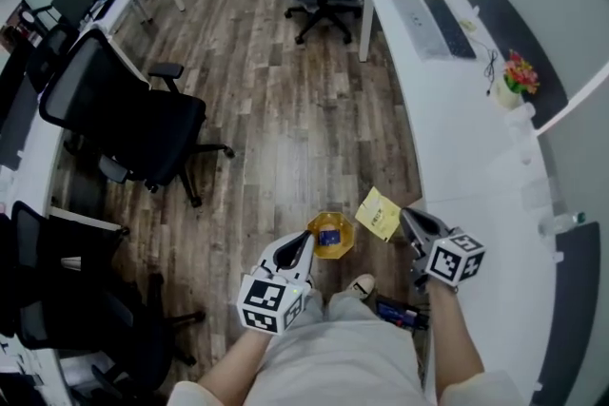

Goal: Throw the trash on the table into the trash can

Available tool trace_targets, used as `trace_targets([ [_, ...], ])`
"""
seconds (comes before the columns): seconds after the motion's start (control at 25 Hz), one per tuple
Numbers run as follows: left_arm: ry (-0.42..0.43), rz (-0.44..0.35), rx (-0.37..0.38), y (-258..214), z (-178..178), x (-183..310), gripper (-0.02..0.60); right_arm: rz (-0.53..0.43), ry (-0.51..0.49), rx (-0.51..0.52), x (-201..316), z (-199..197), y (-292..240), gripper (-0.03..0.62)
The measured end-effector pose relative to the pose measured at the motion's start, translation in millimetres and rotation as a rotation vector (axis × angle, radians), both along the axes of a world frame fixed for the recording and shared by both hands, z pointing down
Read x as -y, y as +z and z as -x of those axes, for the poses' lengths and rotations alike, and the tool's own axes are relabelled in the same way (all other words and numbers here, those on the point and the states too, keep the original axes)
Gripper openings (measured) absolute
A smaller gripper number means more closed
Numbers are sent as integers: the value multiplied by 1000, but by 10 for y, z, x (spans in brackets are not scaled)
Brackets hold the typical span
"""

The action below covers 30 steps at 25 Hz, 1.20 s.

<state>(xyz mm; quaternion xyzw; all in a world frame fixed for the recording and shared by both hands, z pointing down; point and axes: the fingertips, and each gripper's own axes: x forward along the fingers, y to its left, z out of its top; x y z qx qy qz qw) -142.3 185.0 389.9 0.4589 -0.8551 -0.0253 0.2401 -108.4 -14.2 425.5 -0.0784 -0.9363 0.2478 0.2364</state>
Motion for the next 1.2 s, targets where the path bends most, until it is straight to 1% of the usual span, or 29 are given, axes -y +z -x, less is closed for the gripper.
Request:
trace_targets([
  [0.12,1,11,-1,29,95,-109,0,12,-4,-7,-92,93,36,31],
  [0.24,-17,21,-2,84,178,-198,0,11,-21,-16,-170,168,115,31],
  [0.48,-12,33,-6,238,403,-89,0,11,-35,-58,-93,370,389,31],
  [0.64,-6,53,-42,404,405,-114,0,26,-53,-114,-179,342,667,31],
  [0.76,-4,58,-50,604,392,-156,0,32,-56,-134,-245,318,960,31],
  [0.88,-15,57,-69,818,452,-176,0,38,-51,-154,-267,343,1229,31],
  [1.04,-35,68,-95,1118,532,-174,0,42,-74,-183,-325,389,1569,31],
  [1.12,-34,72,-102,1316,553,-138,0,45,-88,-201,-346,402,1810,31],
  [1.2,-34,76,-125,1547,562,-109,0,67,-88,-221,-384,392,2099,31],
])
